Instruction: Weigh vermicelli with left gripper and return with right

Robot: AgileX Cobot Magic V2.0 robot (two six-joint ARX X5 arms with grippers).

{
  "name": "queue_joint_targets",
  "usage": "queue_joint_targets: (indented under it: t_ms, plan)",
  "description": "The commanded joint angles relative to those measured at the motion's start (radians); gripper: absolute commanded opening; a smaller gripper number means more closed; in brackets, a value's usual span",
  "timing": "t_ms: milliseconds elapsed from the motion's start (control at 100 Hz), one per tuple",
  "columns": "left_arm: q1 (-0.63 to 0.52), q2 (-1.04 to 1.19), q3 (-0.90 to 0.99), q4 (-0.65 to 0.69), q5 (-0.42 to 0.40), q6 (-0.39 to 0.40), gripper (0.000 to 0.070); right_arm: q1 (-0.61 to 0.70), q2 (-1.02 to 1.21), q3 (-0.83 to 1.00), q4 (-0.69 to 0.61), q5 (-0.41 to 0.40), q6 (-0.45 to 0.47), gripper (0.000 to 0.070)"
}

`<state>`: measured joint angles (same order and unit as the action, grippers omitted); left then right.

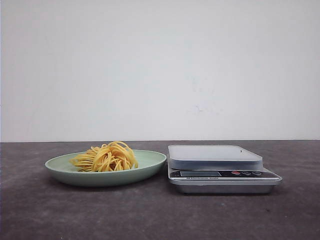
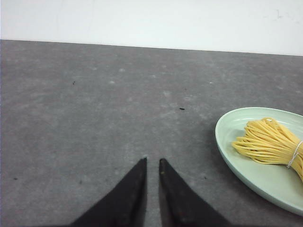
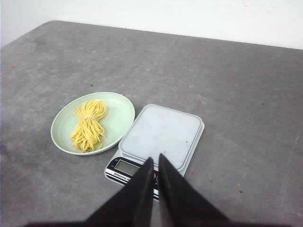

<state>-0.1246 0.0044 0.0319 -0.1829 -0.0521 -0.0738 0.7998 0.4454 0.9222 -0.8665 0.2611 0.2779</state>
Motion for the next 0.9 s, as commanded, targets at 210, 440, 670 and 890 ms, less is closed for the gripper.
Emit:
queue_joint_targets:
  t_ms: [210,440,670,890]
  plan:
    - [0.001,-0.001,-0.018,-0.004,0.0,-0.006,0.0012,-0.003,0.0,0.007,0.016,0.172,-0.082,0.0007]
    - [0.001,-0.001,-0.018,-0.004,0.0,-0.006,0.0012,-0.25,-0.051,0.003,0.017,0.207,-0.102,0.0007]
    - [0.001,-0.001,-0.018,-0.004,0.0,-0.006,0.0012,-0.585,-0.178,-0.161,0.229,0.135,-0.223,0.0007]
    - [0.001,-0.001,-0.018,-0.004,0.0,-0.006,0.0012,-0.837,-0.336,-0.485,0.463,-0.094,-0.233,0.0007]
